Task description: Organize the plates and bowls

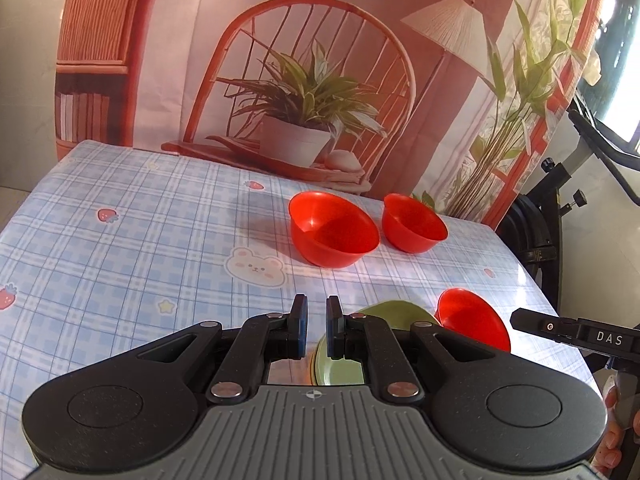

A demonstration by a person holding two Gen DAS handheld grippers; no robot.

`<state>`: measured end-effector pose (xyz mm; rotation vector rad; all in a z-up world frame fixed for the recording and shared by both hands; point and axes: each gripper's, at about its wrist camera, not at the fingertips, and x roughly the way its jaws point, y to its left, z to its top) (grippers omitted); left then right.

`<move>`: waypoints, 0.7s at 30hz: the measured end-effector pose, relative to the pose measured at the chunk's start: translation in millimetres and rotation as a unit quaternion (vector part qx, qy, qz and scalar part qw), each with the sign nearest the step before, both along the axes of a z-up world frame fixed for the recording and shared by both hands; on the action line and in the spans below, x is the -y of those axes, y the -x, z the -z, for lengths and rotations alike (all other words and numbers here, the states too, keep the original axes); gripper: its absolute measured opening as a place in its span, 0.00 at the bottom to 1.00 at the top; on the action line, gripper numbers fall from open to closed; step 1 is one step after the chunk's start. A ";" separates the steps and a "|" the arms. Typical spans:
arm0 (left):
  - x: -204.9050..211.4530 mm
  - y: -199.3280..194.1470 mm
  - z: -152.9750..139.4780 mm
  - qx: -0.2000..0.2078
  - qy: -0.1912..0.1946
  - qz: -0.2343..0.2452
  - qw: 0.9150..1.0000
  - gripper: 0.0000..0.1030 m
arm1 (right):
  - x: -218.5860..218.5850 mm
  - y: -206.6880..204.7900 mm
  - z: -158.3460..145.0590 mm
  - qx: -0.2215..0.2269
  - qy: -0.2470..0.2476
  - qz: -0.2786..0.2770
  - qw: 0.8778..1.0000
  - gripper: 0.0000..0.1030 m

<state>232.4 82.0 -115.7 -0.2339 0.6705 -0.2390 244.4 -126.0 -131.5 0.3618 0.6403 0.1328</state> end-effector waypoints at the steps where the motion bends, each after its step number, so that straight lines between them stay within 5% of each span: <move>1: -0.6 -3.0 -7.8 0.010 -0.004 0.001 1.000 0.11 | -0.8 -5.5 -8.1 0.012 0.011 -0.006 1.000 0.21; 9: 3.0 -40.4 -36.9 0.027 -0.026 0.011 0.999 0.29 | -16.7 -63.8 -36.0 0.050 0.114 -0.052 0.991 0.27; 21: 18.2 -140.1 24.0 -0.061 -0.032 0.001 0.998 0.29 | -38.9 -176.8 12.5 -0.045 0.100 -0.081 0.991 0.21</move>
